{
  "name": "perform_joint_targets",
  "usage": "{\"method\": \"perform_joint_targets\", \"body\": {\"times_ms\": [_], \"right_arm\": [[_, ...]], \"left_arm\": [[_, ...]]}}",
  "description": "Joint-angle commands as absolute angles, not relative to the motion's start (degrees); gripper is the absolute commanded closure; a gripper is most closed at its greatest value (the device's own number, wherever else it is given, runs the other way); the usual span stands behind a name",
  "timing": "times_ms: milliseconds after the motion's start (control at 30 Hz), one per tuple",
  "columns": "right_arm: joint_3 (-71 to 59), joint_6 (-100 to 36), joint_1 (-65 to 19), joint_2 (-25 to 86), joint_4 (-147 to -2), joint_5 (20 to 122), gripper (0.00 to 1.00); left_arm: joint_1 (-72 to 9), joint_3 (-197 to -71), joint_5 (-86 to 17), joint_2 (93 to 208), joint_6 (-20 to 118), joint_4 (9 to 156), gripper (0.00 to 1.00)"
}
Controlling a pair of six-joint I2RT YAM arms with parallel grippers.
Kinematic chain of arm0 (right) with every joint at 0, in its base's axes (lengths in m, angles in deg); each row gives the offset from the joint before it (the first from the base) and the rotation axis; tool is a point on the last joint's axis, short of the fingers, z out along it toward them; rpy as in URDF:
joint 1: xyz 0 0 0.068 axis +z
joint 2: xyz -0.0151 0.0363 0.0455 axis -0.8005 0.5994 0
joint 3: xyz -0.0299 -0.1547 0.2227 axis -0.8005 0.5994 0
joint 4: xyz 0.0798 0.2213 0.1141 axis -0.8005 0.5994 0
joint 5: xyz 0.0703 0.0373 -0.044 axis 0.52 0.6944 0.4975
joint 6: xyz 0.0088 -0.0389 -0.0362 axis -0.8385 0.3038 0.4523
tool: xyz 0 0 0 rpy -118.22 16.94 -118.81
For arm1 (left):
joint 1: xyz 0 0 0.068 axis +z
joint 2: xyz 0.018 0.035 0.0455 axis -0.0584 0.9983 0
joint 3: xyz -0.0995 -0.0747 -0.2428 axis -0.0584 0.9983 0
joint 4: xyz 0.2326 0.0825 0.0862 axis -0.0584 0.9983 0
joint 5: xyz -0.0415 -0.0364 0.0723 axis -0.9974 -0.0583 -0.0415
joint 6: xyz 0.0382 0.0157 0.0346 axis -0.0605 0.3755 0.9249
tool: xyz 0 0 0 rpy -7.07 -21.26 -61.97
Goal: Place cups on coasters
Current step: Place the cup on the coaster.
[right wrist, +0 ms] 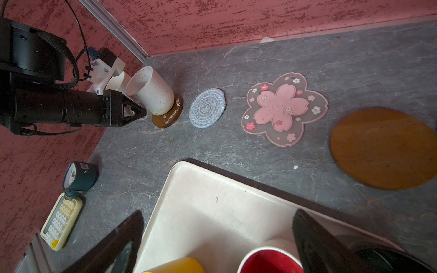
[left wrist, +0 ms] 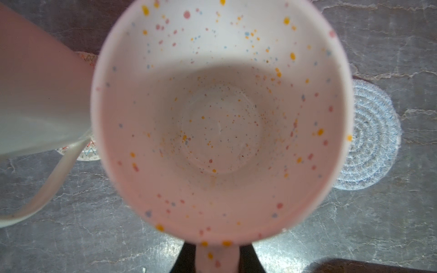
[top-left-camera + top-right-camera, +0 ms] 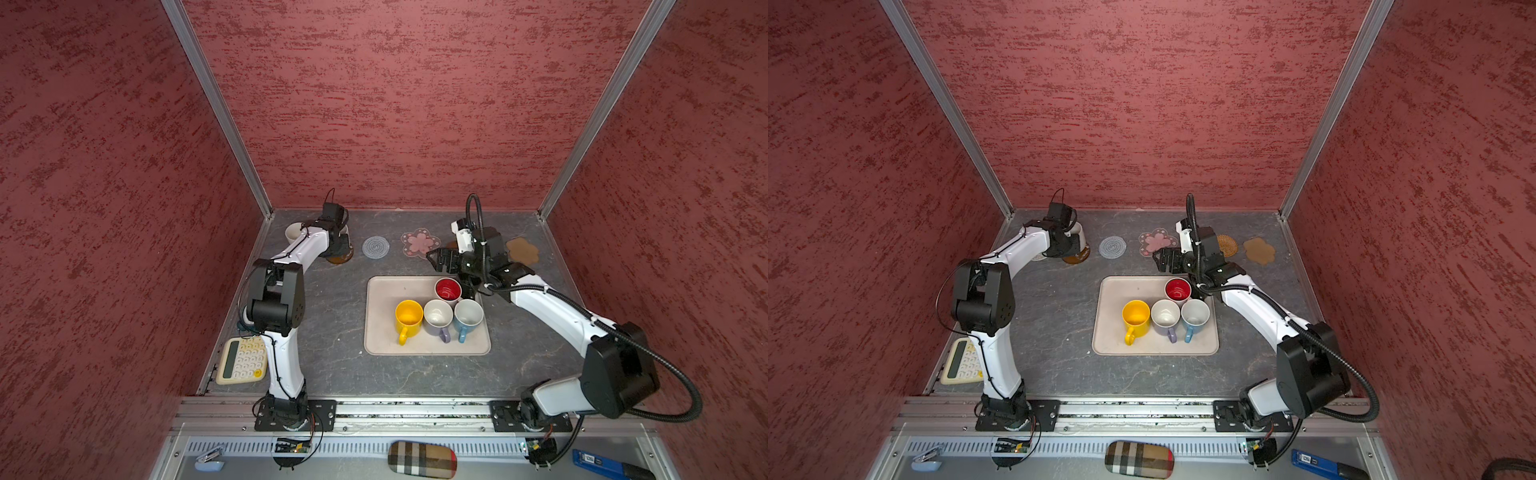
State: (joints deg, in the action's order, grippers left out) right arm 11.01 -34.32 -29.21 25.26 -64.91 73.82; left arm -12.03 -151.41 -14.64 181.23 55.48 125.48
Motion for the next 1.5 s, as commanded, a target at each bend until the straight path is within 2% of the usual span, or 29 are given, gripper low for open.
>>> {"method": "perform_joint_targets", "body": {"times_ms": [0, 367, 533, 733, 767, 833, 900, 1100, 1367, 1400, 1433, 1467], "right_arm": [[8.61, -33.73, -28.79, 25.45, -66.51, 74.63, 0.01], [10.05, -34.08, -28.66, 25.45, -67.41, 75.01, 0.01], [10.57, -34.26, -28.66, 25.01, -67.78, 74.92, 0.01], [10.71, -34.26, -28.66, 24.70, -67.76, 74.96, 0.01], [10.79, -34.26, -28.65, 24.59, -67.67, 74.96, 0.01], [10.87, -34.26, -28.65, 24.33, -67.59, 74.93, 0.01], [11.05, -34.32, -28.66, 24.00, -67.49, 74.62, 0.01], [11.11, -36.40, -28.56, 23.51, -65.50, 71.12, 0.02], [9.76, -36.04, -27.97, 21.41, -59.45, 68.00, 0.06], [9.59, -35.76, -27.88, 20.95, -58.49, 67.82, 0.08], [9.35, -35.66, -27.86, 20.32, -57.50, 67.56, 0.10], [9.13, -35.54, -27.78, 19.76, -56.32, 67.22, 0.12]], "left_arm": [[-12.22, -152.35, -13.81, 180.17, 55.45, 120.31, 1.00], [-12.57, -150.68, -13.53, 180.38, 55.02, 119.95, 1.00], [-12.84, -149.86, -13.23, 180.17, 54.76, 119.63, 0.91], [-12.93, -149.33, -12.85, 180.26, 54.50, 119.85, 0.77], [-12.95, -149.25, -12.83, 180.26, 54.44, 119.84, 0.72], [-13.01, -148.98, -12.94, 180.17, 54.41, 119.82, 0.58], [-13.14, -148.44, -12.57, 179.81, 54.37, 119.66, 0.50], [-13.10, -148.18, -12.59, 178.49, 54.27, 119.86, 0.39], [-13.10, -149.18, -11.59, 173.91, 54.22, 122.93, 0.19], [-13.16, -149.40, -11.74, 173.24, 54.15, 123.41, 0.14], [-13.19, -149.58, -11.87, 172.46, 54.13, 124.12, 0.02], [-13.27, -149.84, -12.16, 171.69, 54.22, 124.88, 0.01]]}}
